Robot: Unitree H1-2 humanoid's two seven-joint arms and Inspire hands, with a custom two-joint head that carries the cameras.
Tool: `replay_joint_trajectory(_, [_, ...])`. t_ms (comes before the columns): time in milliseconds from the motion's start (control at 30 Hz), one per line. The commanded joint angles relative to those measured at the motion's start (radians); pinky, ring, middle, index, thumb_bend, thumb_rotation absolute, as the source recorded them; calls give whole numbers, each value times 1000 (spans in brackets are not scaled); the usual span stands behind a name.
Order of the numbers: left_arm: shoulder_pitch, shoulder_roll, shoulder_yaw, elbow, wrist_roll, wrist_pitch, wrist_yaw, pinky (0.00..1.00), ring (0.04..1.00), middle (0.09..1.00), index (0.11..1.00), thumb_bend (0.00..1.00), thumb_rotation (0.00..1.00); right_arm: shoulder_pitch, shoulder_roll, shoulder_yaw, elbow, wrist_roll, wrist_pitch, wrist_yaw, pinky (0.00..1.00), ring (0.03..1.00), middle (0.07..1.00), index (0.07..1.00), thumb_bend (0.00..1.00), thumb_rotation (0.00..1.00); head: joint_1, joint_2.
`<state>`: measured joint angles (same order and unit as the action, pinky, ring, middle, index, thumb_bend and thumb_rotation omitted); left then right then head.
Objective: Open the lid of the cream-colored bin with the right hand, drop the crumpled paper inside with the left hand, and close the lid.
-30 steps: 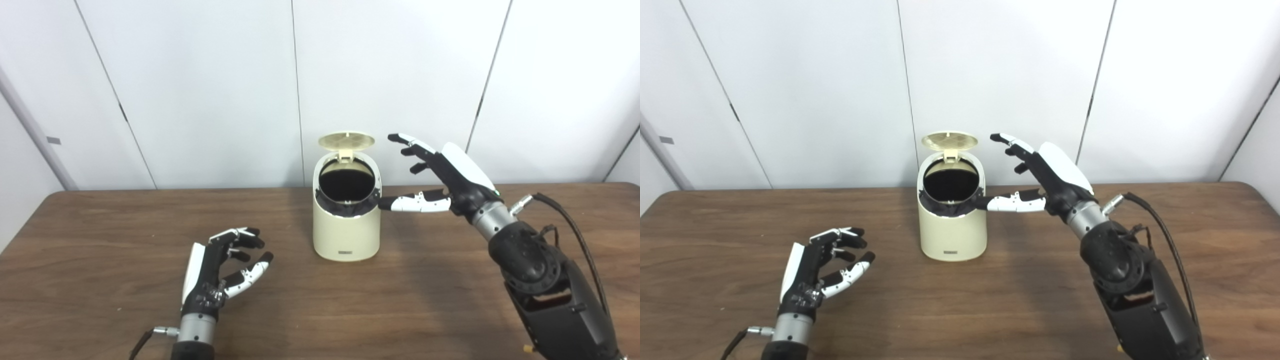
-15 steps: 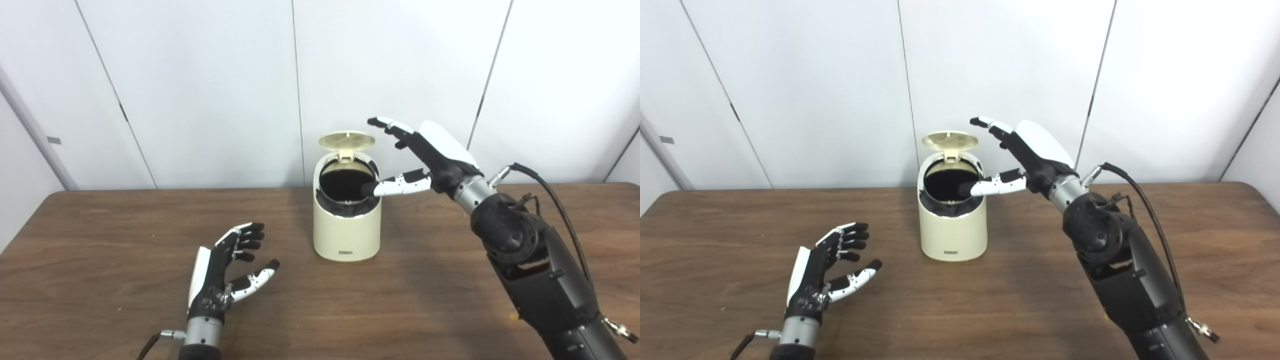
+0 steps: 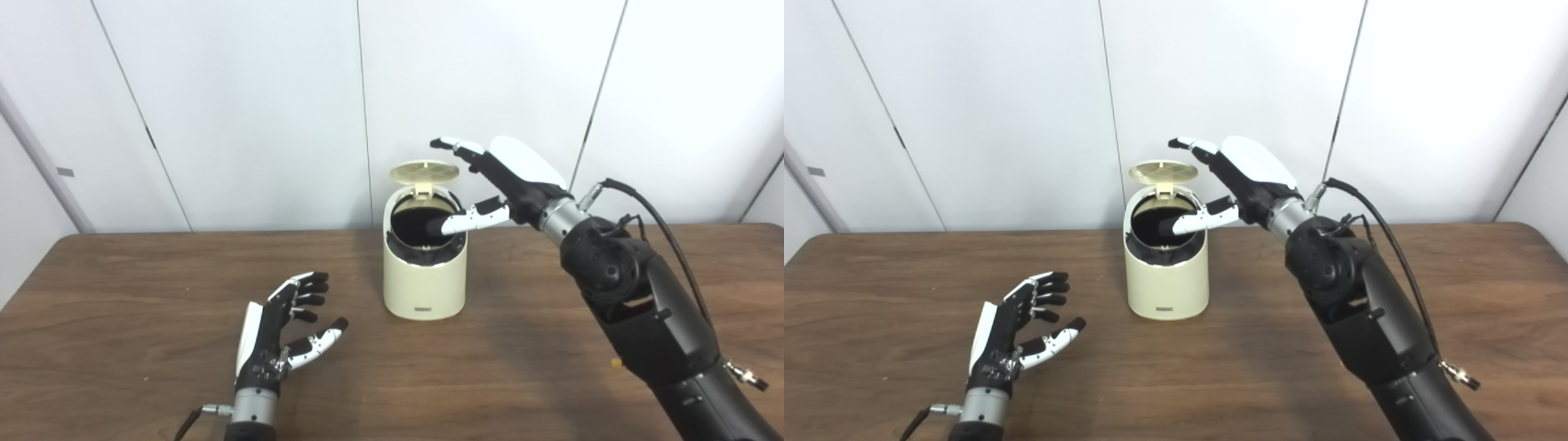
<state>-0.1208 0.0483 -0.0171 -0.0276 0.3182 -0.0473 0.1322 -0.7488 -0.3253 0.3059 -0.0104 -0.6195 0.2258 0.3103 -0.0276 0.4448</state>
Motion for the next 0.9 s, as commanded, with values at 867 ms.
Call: replay_joint_trajectory(867, [-36,-3,-1,-37,17,7,16,572,677,720,736,627,0,-51,-29,24,-83,-23,-34,94,794,879,783,748,775,582,10,29])
